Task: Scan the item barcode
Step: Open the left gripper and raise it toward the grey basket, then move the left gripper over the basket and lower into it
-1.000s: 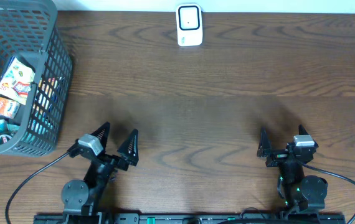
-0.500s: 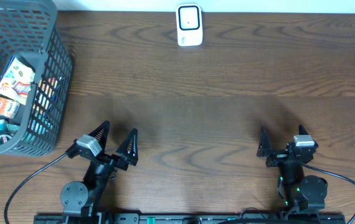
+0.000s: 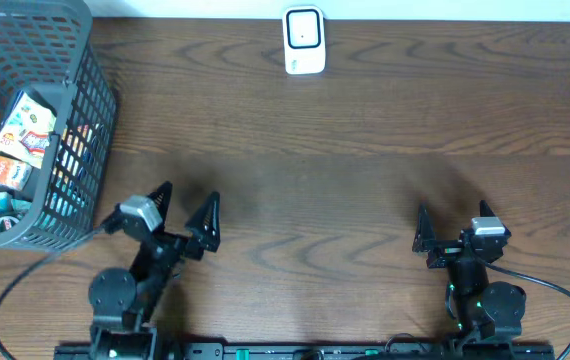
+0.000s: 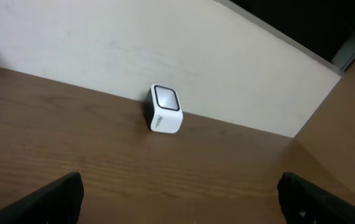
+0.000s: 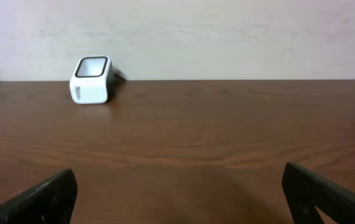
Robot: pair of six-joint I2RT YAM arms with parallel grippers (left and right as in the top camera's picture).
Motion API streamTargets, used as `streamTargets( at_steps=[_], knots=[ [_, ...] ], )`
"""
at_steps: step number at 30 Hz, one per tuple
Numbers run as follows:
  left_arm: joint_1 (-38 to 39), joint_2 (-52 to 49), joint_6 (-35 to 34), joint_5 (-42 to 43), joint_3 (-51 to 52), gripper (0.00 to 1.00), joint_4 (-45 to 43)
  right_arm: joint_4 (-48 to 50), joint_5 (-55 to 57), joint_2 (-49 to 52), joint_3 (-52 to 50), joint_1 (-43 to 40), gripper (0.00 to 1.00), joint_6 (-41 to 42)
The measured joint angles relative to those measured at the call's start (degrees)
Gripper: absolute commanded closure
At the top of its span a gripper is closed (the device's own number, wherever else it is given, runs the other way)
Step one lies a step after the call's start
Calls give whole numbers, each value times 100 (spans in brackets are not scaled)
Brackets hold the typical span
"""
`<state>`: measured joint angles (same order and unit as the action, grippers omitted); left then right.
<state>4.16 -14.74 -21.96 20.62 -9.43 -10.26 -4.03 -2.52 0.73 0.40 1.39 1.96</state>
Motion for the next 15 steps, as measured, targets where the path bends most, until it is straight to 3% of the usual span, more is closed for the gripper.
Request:
streamTargets(
  at_steps=[7,15],
  knots=[
    [0,-1263,232,4,-820,2,9,0,0,2,0,-4,1,0],
    [0,-1784,564,4,-1904,2,356,2,0,0,0,-4,1,0]
  ],
)
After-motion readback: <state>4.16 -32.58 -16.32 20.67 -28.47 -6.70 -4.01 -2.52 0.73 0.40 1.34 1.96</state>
